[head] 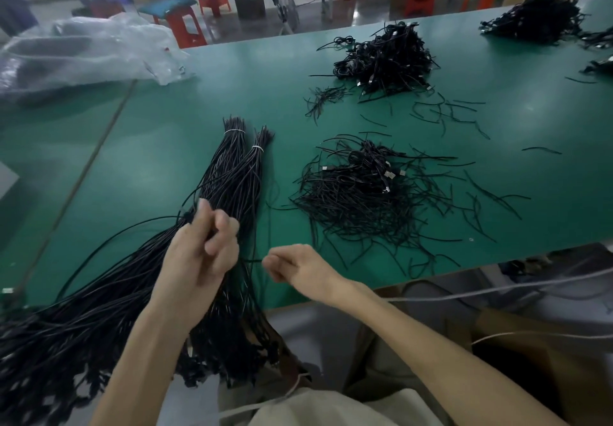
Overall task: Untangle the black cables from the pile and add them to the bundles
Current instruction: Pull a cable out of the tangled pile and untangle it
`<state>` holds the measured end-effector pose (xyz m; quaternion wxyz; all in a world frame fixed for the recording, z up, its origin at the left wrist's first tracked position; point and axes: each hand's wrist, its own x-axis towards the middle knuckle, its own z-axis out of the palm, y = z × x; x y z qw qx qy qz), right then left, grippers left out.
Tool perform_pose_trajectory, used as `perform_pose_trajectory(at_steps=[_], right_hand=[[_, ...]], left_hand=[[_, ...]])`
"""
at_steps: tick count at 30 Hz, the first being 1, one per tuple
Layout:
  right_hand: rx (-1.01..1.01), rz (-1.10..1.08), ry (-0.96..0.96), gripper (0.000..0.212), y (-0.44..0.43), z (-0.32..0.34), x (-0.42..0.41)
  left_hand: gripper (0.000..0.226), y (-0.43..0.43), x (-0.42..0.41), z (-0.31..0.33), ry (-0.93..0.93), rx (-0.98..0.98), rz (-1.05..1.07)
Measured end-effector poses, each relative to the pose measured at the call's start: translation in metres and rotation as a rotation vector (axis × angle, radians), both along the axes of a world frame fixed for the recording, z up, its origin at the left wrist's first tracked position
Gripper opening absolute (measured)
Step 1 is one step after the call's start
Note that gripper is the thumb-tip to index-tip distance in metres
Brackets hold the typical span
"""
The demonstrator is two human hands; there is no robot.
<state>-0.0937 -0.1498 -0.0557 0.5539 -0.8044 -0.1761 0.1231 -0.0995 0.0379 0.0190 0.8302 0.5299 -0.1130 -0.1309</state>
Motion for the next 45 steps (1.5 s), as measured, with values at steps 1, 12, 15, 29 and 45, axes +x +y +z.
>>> perform_pose_trajectory(at_steps=[1, 12, 15, 29, 45], right_hand=[[-0.048, -0.015, -0.019, 0.041, -0.004, 0.003, 0.007], [-0.052, -0.097, -0.250, 0.045, -0.002, 0.049, 0.035], [-0.009, -0.163, -0.253, 0.051, -0.005, 0.049, 0.030], [0.106, -0.086, -0.124, 0.051, 0.021, 0.023, -0.008], [0.342, 0.101, 0.116, 0.054, 0.006, 0.056, -0.006]], left_hand=[[0.052, 0.004, -0.003, 0.001, -0.058, 0.164, -0.077], [0.039, -0.018, -0.003, -0.024, -0.244, 0.886, -0.096], [0.053, -0.011, 0.000, -0.027, -0.243, 0.946, -0.130], [0.049, -0.011, 0.000, -0.001, 0.122, -0.225, 0.166], [0.041, -0.032, -0.019, -0.001, 0.038, 0.083, 0.209]])
